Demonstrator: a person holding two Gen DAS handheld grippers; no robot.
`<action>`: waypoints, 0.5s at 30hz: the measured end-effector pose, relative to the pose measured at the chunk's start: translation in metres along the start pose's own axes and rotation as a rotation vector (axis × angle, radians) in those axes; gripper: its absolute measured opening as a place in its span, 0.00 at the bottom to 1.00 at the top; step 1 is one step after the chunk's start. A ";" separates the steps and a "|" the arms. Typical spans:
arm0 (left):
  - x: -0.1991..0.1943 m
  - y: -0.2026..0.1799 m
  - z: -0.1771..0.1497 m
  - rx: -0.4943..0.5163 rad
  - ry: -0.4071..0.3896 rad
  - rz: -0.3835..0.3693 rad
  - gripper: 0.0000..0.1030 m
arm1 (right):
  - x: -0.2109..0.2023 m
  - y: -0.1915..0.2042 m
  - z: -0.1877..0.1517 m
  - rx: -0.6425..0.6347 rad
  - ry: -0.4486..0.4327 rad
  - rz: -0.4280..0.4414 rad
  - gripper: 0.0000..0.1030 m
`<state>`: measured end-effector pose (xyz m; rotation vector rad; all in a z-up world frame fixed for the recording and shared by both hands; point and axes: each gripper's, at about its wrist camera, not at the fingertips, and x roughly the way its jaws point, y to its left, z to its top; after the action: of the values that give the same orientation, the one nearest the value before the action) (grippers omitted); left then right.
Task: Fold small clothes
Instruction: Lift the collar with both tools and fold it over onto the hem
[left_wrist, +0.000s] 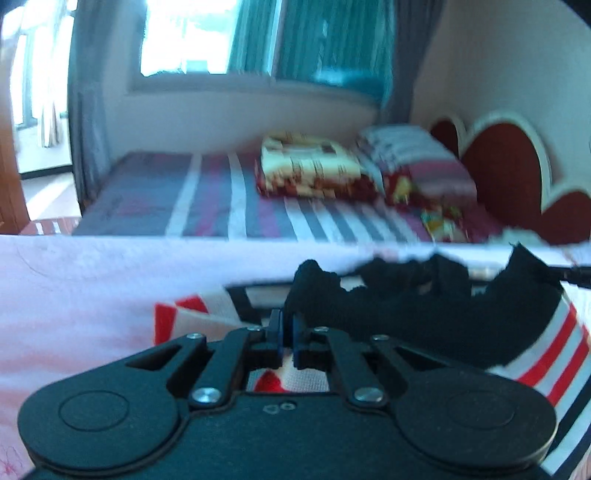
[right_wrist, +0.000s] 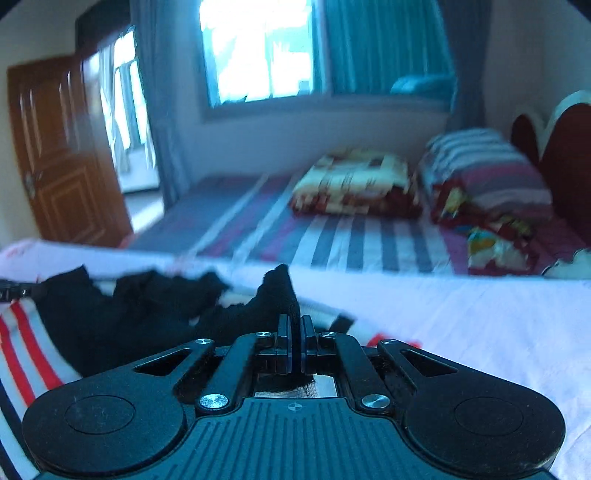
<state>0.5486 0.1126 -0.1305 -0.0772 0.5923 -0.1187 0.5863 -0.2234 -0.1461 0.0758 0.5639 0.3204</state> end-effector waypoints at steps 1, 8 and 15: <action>-0.004 0.000 0.002 -0.010 -0.041 0.004 0.03 | -0.001 -0.001 0.004 0.001 -0.014 -0.011 0.03; 0.034 0.007 -0.004 -0.076 0.084 0.107 0.04 | 0.038 -0.015 -0.006 0.057 0.134 -0.089 0.03; 0.006 0.000 0.006 -0.064 -0.013 0.145 0.52 | 0.019 -0.001 0.004 -0.005 0.065 -0.107 0.17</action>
<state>0.5568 0.1125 -0.1289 -0.0969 0.5868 0.0410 0.6043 -0.2184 -0.1524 0.0304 0.6294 0.2208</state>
